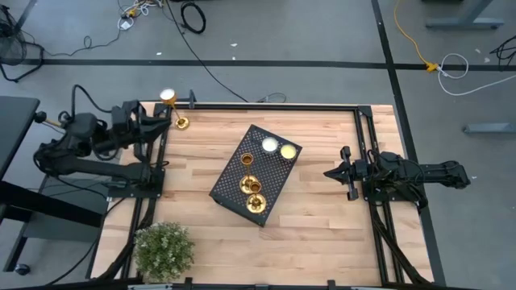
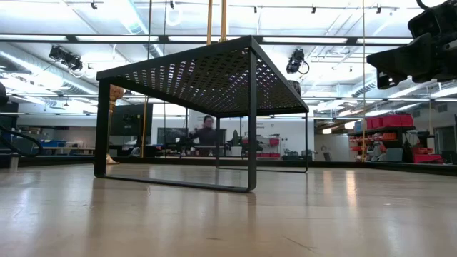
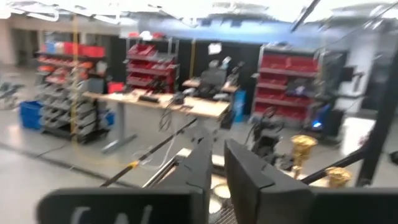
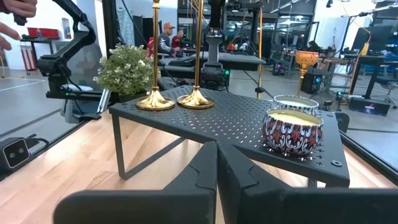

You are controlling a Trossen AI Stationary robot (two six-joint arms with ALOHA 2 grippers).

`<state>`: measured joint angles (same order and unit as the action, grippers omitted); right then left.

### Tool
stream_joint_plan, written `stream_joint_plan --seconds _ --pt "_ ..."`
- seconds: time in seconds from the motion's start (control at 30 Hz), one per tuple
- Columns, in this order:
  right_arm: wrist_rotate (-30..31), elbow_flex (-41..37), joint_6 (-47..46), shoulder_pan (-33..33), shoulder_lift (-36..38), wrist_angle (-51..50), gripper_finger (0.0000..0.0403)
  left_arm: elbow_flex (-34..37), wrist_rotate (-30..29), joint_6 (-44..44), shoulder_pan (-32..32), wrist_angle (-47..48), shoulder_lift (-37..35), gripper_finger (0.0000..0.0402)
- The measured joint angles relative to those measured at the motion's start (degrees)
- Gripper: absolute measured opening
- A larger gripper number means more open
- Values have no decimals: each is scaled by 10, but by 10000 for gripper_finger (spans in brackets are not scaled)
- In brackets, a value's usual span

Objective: Stock candles on shelf
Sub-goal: Put the orange scented candle on the shelf

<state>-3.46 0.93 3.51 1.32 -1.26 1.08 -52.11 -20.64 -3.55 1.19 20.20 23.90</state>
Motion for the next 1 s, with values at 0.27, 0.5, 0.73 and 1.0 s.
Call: stream_joint_plan --seconds 0.27,0.5,0.73,1.0 --pt "0 0 0 0 0 1 7 -27 -67 -3 0 55 51 153" --pt "0 0 0 0 0 2 6 -31 -110 -20 0 86 74 235" --pt "0 0 0 0 0 1 6 -31 -124 -64 -1 162 91 260" --pt "0 0 0 0 0 1 7 -31 -123 -63 -23 182 124 253"
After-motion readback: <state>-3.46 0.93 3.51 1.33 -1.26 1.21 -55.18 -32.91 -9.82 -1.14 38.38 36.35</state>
